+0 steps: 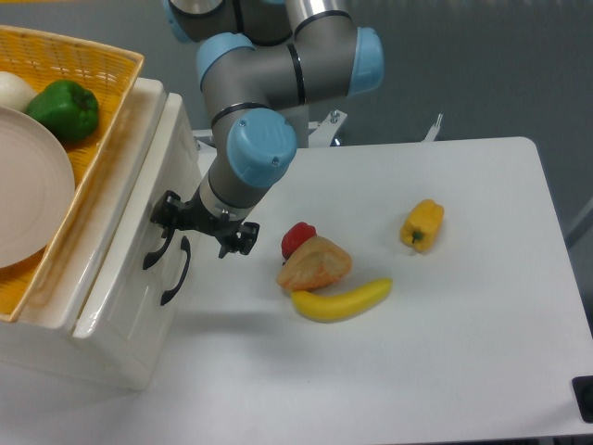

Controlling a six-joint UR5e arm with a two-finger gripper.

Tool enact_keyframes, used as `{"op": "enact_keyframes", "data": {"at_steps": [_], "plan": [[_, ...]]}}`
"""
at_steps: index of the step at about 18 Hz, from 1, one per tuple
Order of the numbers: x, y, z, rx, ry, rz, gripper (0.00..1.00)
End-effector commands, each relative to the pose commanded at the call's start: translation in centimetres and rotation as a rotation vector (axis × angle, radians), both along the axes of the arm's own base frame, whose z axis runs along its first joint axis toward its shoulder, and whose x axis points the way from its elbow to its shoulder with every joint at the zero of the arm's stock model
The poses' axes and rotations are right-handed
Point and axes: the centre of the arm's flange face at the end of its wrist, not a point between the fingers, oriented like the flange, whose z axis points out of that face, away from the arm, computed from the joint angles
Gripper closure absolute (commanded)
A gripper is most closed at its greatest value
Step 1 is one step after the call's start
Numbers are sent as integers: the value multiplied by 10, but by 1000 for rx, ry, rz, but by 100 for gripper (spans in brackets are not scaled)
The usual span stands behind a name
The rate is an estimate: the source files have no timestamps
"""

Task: Slide the top white drawer open
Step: 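Pull the handle away from the cabinet to slide the drawer out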

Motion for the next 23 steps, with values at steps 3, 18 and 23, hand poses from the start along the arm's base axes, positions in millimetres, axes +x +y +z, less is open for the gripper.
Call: {"op": "enact_keyframes", "data": {"at_steps": [3, 18, 23], "plan": [[-3, 1, -2, -4, 2, 1, 0], [-20, 2, -1, -17, 29, 9, 0], [-30, -2, -1, -26, 42, 22, 0]]}}
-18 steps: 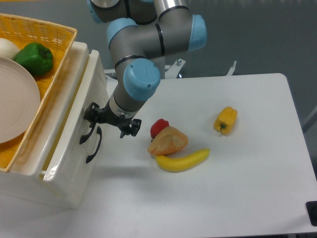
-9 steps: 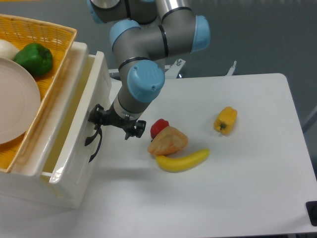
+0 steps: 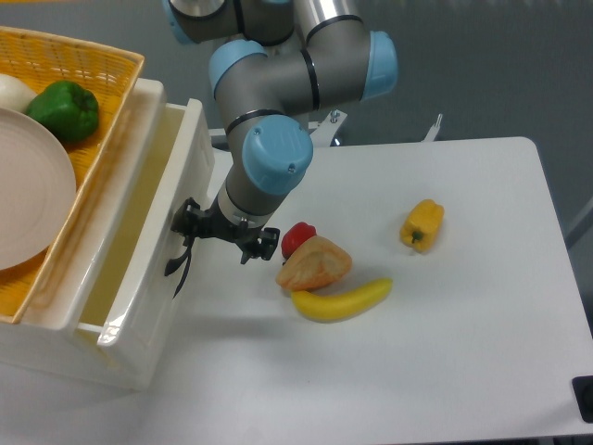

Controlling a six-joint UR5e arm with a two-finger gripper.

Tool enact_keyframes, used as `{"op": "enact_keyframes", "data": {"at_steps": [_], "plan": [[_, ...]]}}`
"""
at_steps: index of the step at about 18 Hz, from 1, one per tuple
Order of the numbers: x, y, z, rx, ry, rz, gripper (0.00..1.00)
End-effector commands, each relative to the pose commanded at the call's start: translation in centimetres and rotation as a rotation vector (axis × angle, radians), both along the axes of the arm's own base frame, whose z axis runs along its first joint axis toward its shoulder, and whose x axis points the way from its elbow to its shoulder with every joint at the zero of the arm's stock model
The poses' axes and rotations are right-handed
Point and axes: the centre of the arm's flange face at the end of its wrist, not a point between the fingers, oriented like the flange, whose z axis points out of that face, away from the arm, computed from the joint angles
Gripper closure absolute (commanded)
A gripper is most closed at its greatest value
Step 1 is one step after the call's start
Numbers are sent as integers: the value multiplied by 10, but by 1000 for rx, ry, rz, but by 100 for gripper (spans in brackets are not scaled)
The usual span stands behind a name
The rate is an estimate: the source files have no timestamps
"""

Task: Slide the top white drawer open
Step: 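Pull the handle away from the cabinet to slide the drawer out, then keep pulling the drawer handle outward until the drawer is fully extended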

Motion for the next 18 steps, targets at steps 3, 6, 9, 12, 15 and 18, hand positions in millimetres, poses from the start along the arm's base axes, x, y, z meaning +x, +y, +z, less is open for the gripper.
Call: {"op": "enact_keyframes", "data": {"at_steps": [3, 6, 9, 12, 15, 18], "plan": [[-7, -1, 1, 2, 2, 9, 0], [-14, -4, 1, 4, 3, 20, 0], [-19, -3, 2, 5, 4, 25, 0], [-26, -5, 3, 5, 4, 35, 0], [-33, -9, 3, 15, 9, 22, 0], [-38, -11, 6, 19, 13, 28, 0]]}}
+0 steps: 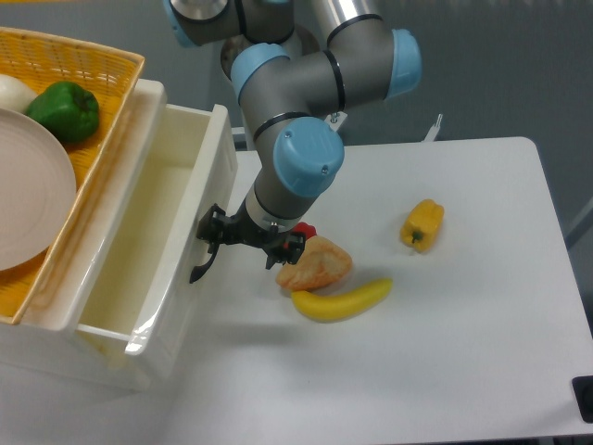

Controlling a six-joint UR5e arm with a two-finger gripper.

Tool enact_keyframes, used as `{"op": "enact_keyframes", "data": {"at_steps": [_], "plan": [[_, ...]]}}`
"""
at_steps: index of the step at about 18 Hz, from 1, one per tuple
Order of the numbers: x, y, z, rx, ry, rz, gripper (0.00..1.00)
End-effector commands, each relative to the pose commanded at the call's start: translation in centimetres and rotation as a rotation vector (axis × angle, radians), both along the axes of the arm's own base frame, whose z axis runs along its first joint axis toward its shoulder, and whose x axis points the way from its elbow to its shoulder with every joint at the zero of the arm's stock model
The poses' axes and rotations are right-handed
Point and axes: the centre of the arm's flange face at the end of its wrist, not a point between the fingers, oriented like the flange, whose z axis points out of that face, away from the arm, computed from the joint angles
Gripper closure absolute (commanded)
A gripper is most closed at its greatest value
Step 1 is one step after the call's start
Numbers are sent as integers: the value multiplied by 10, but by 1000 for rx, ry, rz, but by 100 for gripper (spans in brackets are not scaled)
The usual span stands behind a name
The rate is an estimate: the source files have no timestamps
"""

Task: Slide the top white drawer open
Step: 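Keep pulling the drawer handle outward until the drawer is fully extended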

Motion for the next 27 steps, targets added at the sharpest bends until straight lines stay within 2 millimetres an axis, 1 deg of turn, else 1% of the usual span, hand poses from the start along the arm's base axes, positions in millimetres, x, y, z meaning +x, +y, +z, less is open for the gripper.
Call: {"op": "enact_keyframes", "data": {"at_steps": [5, 7, 11, 16, 27], "plan": [[-7, -1, 4, 6, 8, 8, 0], [-15, -4, 3, 6, 8, 20, 0], [-17, -3, 3, 12, 11, 3, 0], [-31, -7, 4, 15, 15, 21, 0], [-46, -13, 5, 24, 24, 23, 0]]}}
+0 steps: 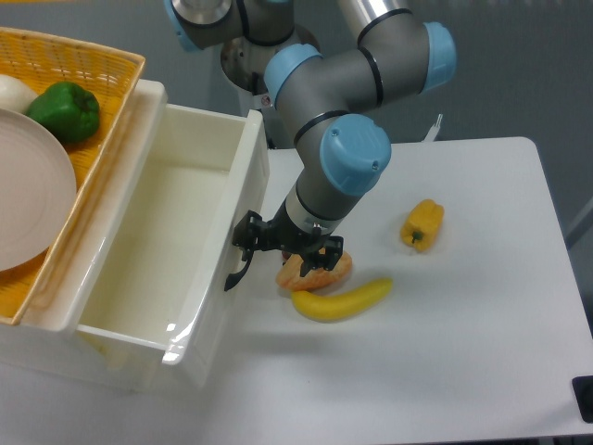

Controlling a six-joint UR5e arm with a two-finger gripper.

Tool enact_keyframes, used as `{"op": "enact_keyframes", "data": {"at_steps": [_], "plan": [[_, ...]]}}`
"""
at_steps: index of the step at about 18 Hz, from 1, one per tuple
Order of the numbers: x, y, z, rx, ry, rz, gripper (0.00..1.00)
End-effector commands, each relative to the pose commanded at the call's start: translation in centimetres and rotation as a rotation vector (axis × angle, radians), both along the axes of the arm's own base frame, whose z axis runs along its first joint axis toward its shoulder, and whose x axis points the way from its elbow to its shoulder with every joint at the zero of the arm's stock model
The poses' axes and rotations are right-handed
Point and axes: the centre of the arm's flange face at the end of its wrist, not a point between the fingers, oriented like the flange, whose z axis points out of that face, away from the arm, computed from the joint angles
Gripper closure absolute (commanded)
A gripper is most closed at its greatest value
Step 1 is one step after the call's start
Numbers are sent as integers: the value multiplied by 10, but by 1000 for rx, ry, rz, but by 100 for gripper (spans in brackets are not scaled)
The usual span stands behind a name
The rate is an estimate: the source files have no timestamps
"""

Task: Slide the top white drawer open
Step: 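Keep pulling the drawer handle outward until the drawer is fully extended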

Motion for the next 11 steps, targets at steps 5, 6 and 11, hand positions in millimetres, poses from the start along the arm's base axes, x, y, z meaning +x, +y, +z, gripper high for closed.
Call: {"op": "enact_keyframes", "data": {"at_steps": [5, 6, 11], "plan": [[-5, -1, 5, 8, 9, 6, 0], [-6, -2, 5, 8, 9, 9, 0], [-14, -3, 6, 12, 14, 18, 0]]}}
